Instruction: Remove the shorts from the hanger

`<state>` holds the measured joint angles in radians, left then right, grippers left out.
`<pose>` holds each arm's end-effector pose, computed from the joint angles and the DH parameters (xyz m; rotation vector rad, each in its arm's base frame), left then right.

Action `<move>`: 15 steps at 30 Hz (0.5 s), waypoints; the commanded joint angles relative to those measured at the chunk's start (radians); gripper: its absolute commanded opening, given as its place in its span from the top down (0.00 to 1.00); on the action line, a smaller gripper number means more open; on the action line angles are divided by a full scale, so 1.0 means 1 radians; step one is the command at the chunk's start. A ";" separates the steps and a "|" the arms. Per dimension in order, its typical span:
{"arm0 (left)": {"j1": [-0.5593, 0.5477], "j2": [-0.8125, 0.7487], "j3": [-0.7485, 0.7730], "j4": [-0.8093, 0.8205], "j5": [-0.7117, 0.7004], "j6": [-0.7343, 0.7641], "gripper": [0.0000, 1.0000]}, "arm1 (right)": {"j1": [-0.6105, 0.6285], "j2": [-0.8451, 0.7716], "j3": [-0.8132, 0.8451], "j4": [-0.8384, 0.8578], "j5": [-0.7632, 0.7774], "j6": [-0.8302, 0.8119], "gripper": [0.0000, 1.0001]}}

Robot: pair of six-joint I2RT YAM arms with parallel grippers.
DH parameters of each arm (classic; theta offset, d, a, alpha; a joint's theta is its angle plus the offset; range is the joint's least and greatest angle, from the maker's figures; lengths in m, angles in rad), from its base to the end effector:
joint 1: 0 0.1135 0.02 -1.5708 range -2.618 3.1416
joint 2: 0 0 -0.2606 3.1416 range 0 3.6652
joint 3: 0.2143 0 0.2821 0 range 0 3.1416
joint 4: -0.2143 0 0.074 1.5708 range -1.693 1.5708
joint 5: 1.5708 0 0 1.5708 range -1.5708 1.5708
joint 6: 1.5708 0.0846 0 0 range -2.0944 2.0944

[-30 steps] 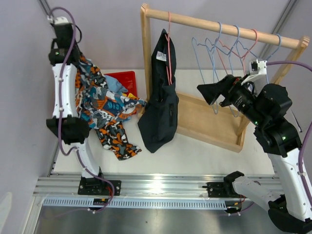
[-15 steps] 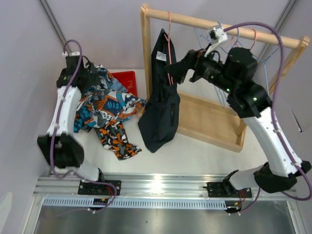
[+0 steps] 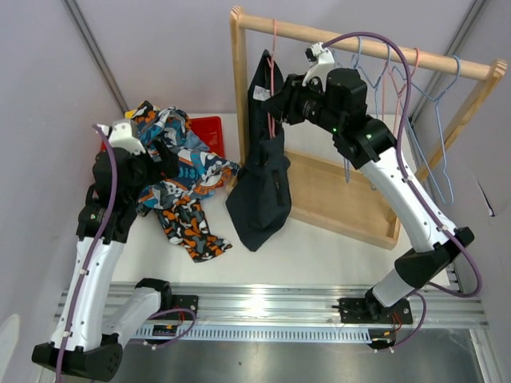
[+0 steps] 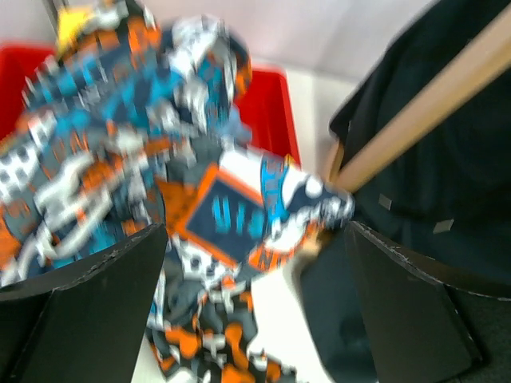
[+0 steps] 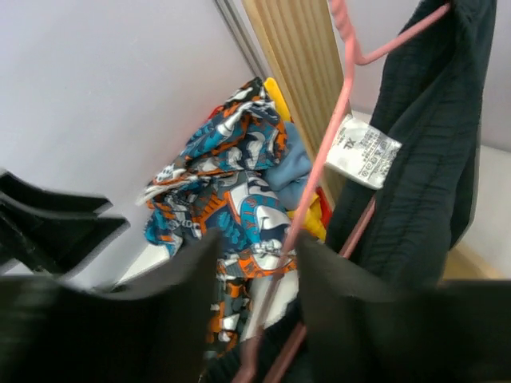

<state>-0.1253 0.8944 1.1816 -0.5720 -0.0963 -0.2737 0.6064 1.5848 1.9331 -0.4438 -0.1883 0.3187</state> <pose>0.2551 -0.0239 0.4079 -0.2045 1.8471 -0.1880 0.3350 0.2516 0.5096 -0.3951 1.6915 0.8481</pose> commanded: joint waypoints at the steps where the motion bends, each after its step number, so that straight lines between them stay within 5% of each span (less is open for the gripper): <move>1: -0.013 -0.044 -0.076 0.026 0.049 -0.038 0.01 | 0.016 0.012 0.010 0.096 0.015 0.036 0.65; 5: -0.025 -0.063 -0.096 0.009 0.075 -0.022 0.01 | 0.029 0.018 0.007 0.102 0.029 0.040 1.00; 15: -0.097 -0.111 -0.019 -0.023 0.133 -0.018 0.01 | 0.039 -0.065 -0.059 0.143 0.068 0.063 1.00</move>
<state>-0.1940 0.8024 1.0996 -0.6010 -0.0078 -0.2874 0.6250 1.5921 1.8751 -0.3824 -0.1234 0.3813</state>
